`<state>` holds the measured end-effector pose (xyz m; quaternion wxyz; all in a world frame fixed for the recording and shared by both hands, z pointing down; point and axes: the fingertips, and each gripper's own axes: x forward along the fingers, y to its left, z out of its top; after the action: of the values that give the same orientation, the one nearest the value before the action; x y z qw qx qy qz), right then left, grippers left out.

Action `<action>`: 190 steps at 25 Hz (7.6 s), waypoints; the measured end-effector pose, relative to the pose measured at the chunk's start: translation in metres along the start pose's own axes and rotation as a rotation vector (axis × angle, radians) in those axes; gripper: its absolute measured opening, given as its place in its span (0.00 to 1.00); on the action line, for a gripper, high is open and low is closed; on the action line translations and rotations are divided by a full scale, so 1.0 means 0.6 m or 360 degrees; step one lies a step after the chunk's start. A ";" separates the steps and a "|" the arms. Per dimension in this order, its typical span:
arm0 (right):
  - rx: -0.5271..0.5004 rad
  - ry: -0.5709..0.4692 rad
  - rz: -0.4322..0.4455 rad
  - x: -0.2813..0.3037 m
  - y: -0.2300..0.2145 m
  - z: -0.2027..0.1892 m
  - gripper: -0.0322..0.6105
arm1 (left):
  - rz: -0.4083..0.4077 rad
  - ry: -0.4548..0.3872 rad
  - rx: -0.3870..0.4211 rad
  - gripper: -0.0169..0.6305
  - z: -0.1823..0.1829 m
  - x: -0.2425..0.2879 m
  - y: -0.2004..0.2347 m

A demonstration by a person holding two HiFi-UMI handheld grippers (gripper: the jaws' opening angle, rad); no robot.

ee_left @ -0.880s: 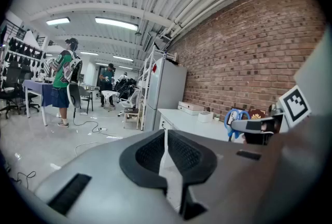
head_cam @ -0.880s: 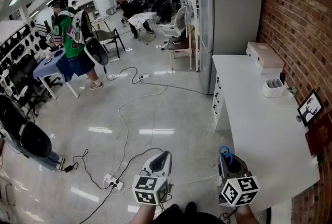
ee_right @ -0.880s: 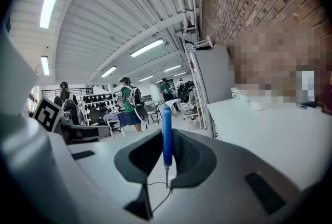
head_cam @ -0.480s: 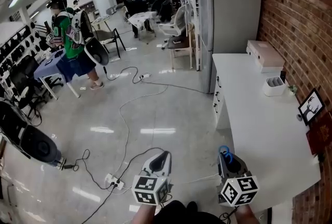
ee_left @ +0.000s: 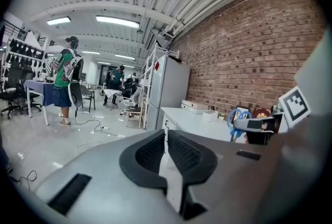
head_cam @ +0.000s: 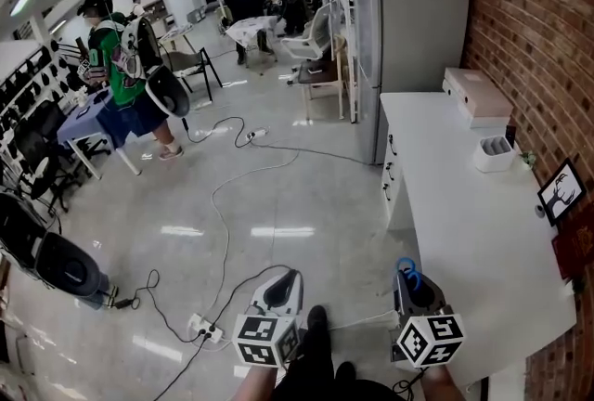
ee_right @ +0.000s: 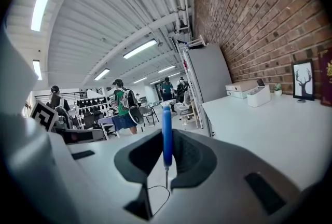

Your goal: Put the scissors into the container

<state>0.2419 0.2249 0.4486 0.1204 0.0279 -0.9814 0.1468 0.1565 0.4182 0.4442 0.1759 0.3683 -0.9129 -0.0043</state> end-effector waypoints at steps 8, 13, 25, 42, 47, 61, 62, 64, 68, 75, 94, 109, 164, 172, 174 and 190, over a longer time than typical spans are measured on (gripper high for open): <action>0.0007 -0.0002 -0.0046 0.117 -0.027 0.025 0.13 | -0.0048 0.0016 -0.0014 0.06 0.026 0.117 0.056; 0.0019 -0.0029 -0.0069 0.220 -0.029 0.063 0.13 | -0.0085 0.0027 -0.0011 0.06 0.064 0.203 0.116; 0.0057 -0.0119 -0.0228 0.398 -0.035 0.141 0.13 | -0.0232 0.0030 0.0033 0.06 0.152 0.374 0.231; 0.0159 -0.0195 -0.0473 0.461 -0.172 0.186 0.13 | -0.0478 0.0127 0.0094 0.06 0.180 0.578 0.179; 0.0176 -0.0253 -0.0571 0.468 -0.259 0.230 0.13 | -0.0571 0.0129 0.0136 0.06 0.216 0.673 0.119; 0.0235 -0.0431 -0.0926 0.389 -0.504 0.293 0.13 | -0.0906 0.0111 0.0253 0.06 0.259 0.859 -0.130; 0.0239 -0.0440 -0.0950 0.382 -0.517 0.295 0.13 | -0.0928 0.0119 0.0260 0.06 0.258 0.868 -0.146; 0.0249 -0.0456 -0.1003 0.369 -0.543 0.298 0.13 | -0.0976 0.0128 0.0276 0.06 0.258 0.884 -0.178; 0.0257 -0.0482 -0.1104 0.347 -0.587 0.303 0.13 | -0.1083 0.0146 0.0313 0.06 0.260 0.919 -0.239; 0.0330 -0.0516 -0.1305 0.332 -0.666 0.304 0.13 | -0.1279 0.0237 0.0364 0.06 0.252 0.996 -0.330; 0.0340 -0.0675 -0.1793 0.323 -0.820 0.369 0.13 | -0.1816 0.0390 0.0541 0.06 0.260 1.152 -0.512; 0.0286 -0.0656 -0.1943 0.337 -0.895 0.365 0.13 | -0.1943 0.0451 0.0578 0.06 0.251 1.200 -0.553; 0.0458 -0.0341 -0.1958 0.367 -0.911 0.207 0.26 | -0.1903 0.0494 0.0562 0.06 0.237 1.194 -0.530; 0.0438 -0.0342 -0.1941 0.372 -0.866 0.207 0.26 | -0.1911 0.0485 0.0565 0.06 0.233 1.179 -0.523; 0.0442 -0.0340 -0.1922 0.374 -0.853 0.208 0.26 | -0.1908 0.0481 0.0567 0.06 0.231 1.174 -0.520; 0.0346 -0.0357 -0.1842 0.372 -0.769 0.254 0.08 | -0.1889 0.0447 0.0556 0.06 0.231 1.141 -0.500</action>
<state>0.0324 -0.2652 0.4914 0.0729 0.5853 -0.7929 0.1530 -0.1439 -0.2787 0.4907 0.1989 0.8321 -0.5087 0.0964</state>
